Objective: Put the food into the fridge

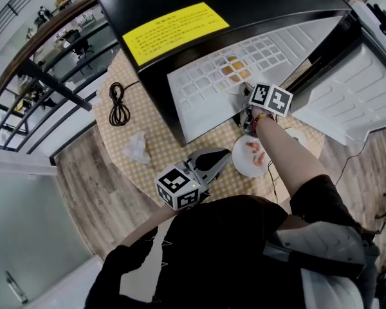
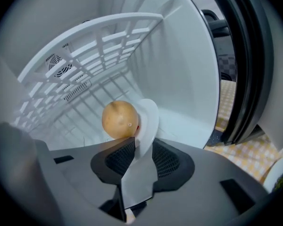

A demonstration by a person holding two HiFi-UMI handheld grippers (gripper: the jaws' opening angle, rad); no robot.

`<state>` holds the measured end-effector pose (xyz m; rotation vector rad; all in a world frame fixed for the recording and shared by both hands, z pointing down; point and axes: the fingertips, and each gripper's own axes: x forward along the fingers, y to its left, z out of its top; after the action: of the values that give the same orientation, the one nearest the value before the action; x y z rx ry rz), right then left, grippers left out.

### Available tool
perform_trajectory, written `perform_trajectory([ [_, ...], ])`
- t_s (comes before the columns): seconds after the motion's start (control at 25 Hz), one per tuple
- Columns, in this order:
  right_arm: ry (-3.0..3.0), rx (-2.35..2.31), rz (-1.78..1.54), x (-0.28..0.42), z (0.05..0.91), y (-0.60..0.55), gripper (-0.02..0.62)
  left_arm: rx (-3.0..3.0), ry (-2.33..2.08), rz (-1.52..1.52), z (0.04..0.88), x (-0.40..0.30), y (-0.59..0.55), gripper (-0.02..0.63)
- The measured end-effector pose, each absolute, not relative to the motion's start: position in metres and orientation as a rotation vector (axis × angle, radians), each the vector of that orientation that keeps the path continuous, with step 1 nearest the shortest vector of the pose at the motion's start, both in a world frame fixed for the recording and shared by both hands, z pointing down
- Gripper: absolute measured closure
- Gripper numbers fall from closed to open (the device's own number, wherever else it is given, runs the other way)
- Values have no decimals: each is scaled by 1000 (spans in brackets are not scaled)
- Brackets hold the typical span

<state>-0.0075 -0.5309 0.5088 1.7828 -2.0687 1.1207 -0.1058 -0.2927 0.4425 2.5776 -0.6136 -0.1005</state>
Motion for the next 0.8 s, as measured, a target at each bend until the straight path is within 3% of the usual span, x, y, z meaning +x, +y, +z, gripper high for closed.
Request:
perform_trajectory([
  [0.28,-2000,1848,1021,1,512,-529,453,2575,-622,-88,446,-108,-291,594],
  [0.8,-1992,1858,882,0,511,-526,446,2558,-624,-96,450,-110,-289,594],
])
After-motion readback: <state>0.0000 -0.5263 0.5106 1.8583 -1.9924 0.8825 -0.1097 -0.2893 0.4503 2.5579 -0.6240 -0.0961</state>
